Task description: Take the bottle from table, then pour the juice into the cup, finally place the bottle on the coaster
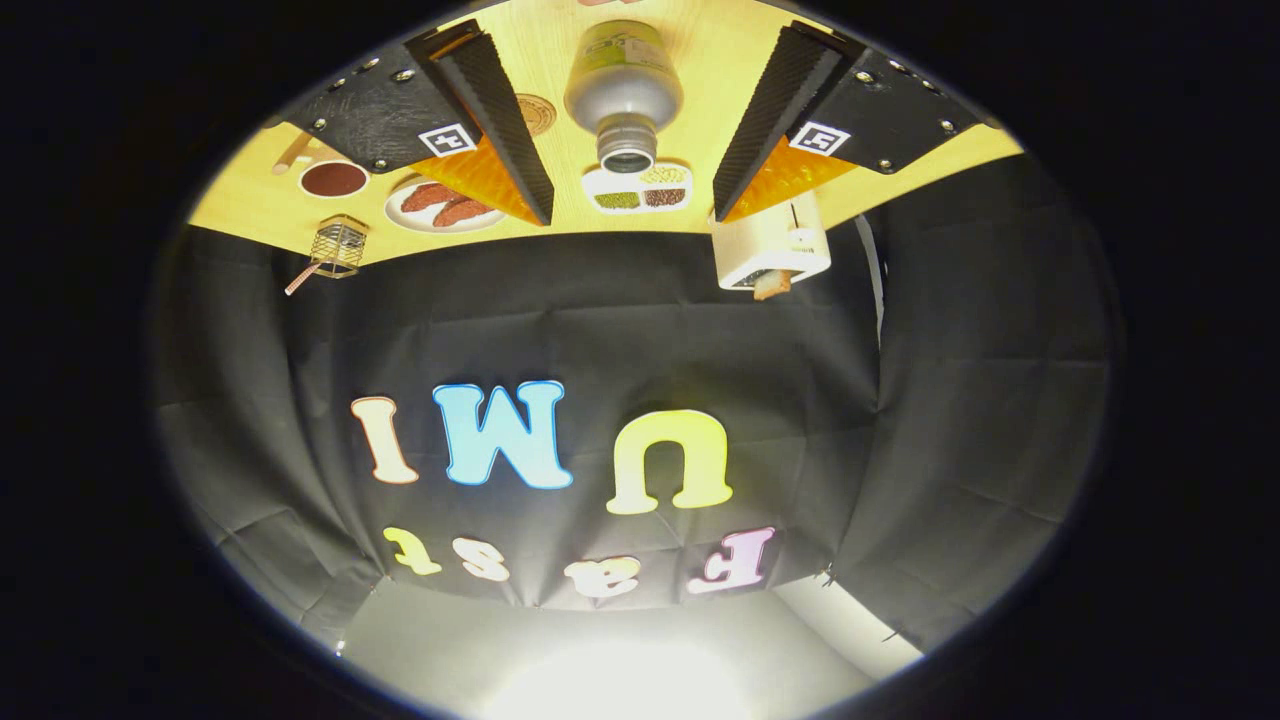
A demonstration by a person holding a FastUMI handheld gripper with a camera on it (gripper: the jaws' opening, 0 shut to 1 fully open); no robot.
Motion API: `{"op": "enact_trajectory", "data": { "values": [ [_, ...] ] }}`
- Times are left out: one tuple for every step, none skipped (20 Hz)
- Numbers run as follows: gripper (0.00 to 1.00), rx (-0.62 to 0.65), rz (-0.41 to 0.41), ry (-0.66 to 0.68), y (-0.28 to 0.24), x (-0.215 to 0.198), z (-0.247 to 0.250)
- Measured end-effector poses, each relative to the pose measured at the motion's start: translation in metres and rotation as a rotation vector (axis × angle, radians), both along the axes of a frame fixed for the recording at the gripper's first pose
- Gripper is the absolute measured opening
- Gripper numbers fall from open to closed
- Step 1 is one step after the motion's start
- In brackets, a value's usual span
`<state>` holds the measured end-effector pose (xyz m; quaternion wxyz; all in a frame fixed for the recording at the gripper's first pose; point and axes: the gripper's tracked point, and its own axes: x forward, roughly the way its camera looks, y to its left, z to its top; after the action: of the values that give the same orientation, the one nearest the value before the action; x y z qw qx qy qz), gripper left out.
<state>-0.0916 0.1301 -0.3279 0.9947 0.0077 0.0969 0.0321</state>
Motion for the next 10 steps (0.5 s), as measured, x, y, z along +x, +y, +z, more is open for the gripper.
{"op": "enact_trajectory", "data": {
  "values": [
    [0.98, -0.013, -0.001, 0.003, 0.000, 0.000, -0.005],
    [0.98, -0.021, -0.009, 0.004, -0.001, -0.001, -0.013],
    [0.98, -0.020, -0.010, 0.000, -0.002, -0.002, -0.018],
    [0.98, -0.014, -0.004, 0.002, 0.001, -0.002, -0.025],
    [0.98, -0.011, 0.001, 0.010, 0.002, -0.002, -0.033],
    [0.98, -0.012, 0.007, 0.021, 0.002, -0.002, -0.041],
    [0.98, -0.015, 0.009, 0.031, 0.003, -0.002, -0.048],
    [0.98, -0.022, 0.010, 0.039, 0.003, -0.003, -0.055],
    [0.98, -0.032, 0.005, 0.042, 0.000, -0.003, -0.059],
    [0.98, -0.035, 0.005, 0.040, -0.001, -0.004, -0.063]
  ]
}}
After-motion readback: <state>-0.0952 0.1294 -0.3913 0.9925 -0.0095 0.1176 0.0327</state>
